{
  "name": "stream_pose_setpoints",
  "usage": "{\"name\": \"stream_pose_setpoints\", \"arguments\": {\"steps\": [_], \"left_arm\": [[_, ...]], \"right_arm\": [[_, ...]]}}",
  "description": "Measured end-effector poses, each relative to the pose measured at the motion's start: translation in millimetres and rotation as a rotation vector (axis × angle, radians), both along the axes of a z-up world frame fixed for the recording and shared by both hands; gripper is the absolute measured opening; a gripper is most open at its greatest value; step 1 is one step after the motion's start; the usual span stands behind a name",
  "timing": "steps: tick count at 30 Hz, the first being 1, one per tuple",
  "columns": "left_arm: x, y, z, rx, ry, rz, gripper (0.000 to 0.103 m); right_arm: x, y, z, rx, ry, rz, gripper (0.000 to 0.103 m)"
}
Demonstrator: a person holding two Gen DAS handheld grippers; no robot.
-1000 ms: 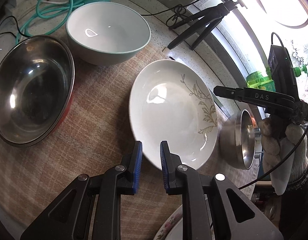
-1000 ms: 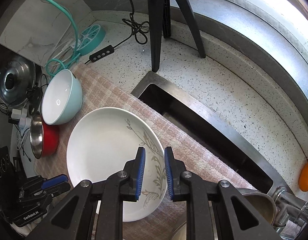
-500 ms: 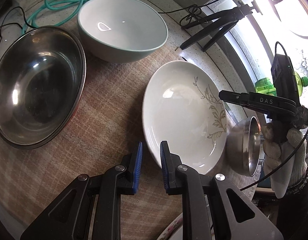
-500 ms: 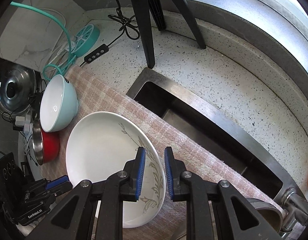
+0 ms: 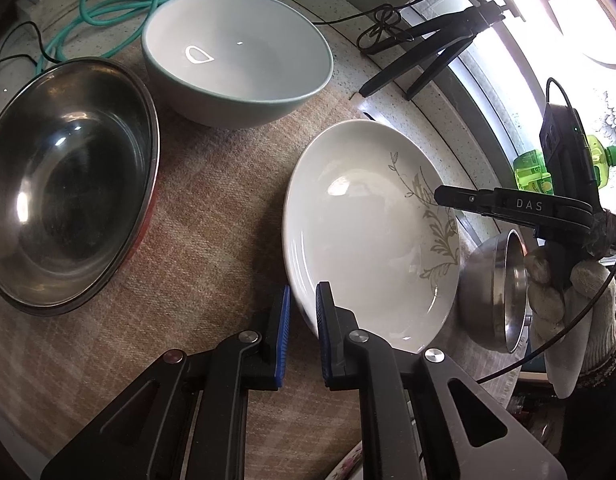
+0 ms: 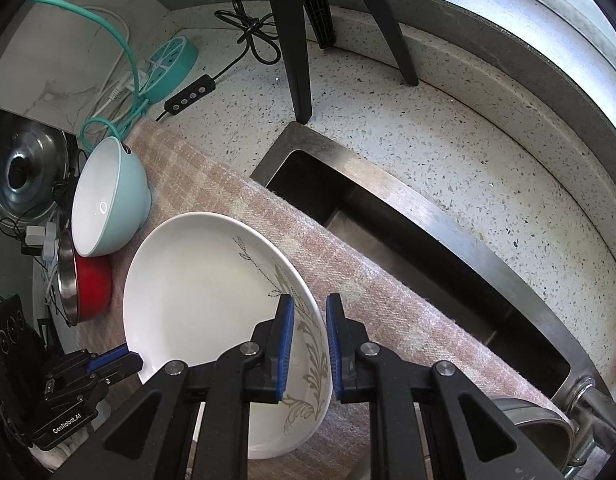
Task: Organize plates and bowls
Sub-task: 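Close both tools on the rim of the leaf-pattern plate, then lift the leaf-pattern plate and carry it over the floral plate stack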
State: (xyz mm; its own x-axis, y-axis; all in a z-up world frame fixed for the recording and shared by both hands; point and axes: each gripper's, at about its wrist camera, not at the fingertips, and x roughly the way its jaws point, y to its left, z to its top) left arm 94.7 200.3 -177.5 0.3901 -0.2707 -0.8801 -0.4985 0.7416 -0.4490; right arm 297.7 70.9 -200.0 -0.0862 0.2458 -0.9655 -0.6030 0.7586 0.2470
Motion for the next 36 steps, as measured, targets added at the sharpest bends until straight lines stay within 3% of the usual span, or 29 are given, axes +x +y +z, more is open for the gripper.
{"name": "stream_pose_setpoints", "arguments": {"steps": [15,36], "left_arm": [[-5,3,2,0.013,0.004,0.017,0.011],[-27,7,20,-0.006,-0.031,0.021,0.011]], "right_arm": [[-9,-9,5,0.017,0.017,-0.013,0.009],[-43,-23,34,0.051,0.011,-0.044,0.009]]}}
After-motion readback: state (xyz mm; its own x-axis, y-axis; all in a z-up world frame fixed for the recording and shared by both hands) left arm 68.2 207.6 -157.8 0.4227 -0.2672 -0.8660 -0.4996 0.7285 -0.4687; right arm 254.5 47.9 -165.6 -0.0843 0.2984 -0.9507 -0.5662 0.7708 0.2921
